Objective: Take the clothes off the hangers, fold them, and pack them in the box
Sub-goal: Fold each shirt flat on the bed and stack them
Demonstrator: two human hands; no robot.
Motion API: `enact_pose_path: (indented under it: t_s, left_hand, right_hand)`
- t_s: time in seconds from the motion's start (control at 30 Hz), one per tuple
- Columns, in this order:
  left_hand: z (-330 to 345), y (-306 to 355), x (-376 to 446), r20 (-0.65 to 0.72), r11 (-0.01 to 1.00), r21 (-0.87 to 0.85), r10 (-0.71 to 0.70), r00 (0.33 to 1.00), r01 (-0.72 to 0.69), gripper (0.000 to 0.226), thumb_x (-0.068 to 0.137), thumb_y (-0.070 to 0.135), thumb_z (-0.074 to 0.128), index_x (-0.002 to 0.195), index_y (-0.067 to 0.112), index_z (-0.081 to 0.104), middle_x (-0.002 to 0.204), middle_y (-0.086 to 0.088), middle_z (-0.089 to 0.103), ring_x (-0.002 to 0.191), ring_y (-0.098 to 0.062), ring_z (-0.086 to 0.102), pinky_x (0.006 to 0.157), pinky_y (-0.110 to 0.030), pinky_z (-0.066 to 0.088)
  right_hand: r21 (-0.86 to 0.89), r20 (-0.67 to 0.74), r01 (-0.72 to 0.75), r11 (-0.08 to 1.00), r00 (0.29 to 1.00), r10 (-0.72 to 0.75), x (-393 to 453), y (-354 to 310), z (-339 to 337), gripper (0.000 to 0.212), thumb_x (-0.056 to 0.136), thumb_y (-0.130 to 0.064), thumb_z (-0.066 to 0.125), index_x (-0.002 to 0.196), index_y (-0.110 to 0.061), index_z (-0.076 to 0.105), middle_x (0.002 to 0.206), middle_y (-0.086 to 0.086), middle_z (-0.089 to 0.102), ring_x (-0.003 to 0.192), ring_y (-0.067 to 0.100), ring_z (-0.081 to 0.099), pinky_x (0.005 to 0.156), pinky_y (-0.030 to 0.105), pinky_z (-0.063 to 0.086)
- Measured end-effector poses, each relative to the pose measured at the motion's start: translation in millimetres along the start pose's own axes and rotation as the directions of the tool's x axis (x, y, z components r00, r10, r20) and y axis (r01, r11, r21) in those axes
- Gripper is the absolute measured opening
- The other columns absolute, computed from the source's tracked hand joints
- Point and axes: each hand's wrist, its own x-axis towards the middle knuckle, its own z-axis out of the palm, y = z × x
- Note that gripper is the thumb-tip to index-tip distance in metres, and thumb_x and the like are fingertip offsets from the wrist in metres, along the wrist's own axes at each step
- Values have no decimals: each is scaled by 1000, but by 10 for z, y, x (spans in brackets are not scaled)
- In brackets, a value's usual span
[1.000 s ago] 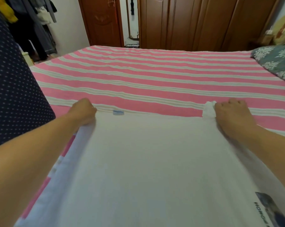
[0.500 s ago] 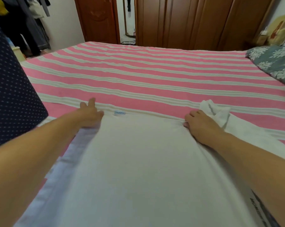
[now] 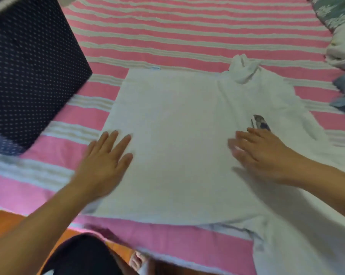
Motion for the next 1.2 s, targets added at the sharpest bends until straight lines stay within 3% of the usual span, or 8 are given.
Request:
enact_pose_path:
  t_s: [0.07, 0.17, 0.23, 0.3, 0.53, 0.67, 0.8, 1.2]
  left_hand:
    - [-21, 74, -12, 32, 993, 49, -109, 994, 107, 66, 99, 68, 10, 160, 44, 4, 171, -4, 4, 157, -31, 3, 125, -50, 6]
    - [-103, 152, -360, 0, 946, 79, -316, 949, 315, 60, 101, 59, 29, 155, 33, 27, 158, -21, 30, 141, -45, 31, 112, -59, 30]
    - [-57, 161, -759, -152, 921, 47, -375, 914, 386, 51, 100, 50, 43, 139, 16, 45, 132, -27, 47, 118, -48, 47, 93, -59, 43]
    - [3, 136, -1059, -187, 880, -179, -470, 863, 440, 40, 101, 41, 48, 125, 8, 47, 116, -28, 51, 101, -48, 53, 81, -55, 44]
    - [-112, -76, -1262, -221, 761, -423, -613, 758, 492, 25, 103, 25, 49, 109, 1, 48, 105, -37, 56, 97, -54, 54, 80, -59, 45]
    - [-57, 763, -1542, -544, 962, -269, -191, 817, 46, 23, 96, 20, 60, 111, 2, 62, 109, -27, 58, 101, -46, 51, 86, -56, 45]
    - [218, 1816, -1739, -400, 843, -118, 444, 802, -525, 36, 87, 28, 62, 120, 17, 67, 117, -6, 63, 111, -29, 55, 92, -44, 48]
    - [93, 706, -1310, -339, 930, 56, 360, 869, -363, 35, 95, 27, 46, 104, 10, 75, 114, -9, 73, 103, -33, 69, 85, -43, 58]
  right_hand:
    - [-52, 71, -161, 986, 984, 164, -504, 75, 184, 90, 85, -74, -14, 151, -35, 34, 162, 4, 31, 147, 32, 28, 118, 49, 24]
    - [108, -140, -373, 922, 912, 385, -1315, 107, 290, 53, 99, -47, 31, 119, -13, 67, 137, 23, 58, 129, 48, 50, 106, 61, 39]
    - [223, -229, -614, 757, 722, 653, -1841, 172, 417, 47, 96, -40, 47, 119, -3, 65, 137, 28, 53, 130, 47, 45, 108, 58, 33]
    - [327, -7, -778, 536, 565, 825, -2226, 118, 545, 79, 87, -65, 37, 128, -2, 59, 140, 29, 46, 133, 43, 37, 111, 51, 28]
    - [815, 29, -495, 301, 554, 832, -2561, -476, 744, 51, 90, -51, 64, 56, -13, 57, 67, 14, 60, 69, 33, 59, 62, 39, 41]
    - [961, 42, -263, 85, 444, 895, -2778, -535, 834, 39, 103, -34, 53, 80, -3, 60, 75, 17, 62, 70, 35, 60, 64, 42, 47]
    - [956, -10, -265, 122, 389, 921, -2714, -596, 912, 30, 104, -38, 48, 96, -11, 59, 86, 11, 64, 83, 36, 62, 71, 44, 48]
    - [866, -67, -428, 256, 409, 910, -2856, -197, 919, 22, 94, -28, 68, 83, -11, 60, 77, 7, 63, 79, 35, 60, 69, 42, 44]
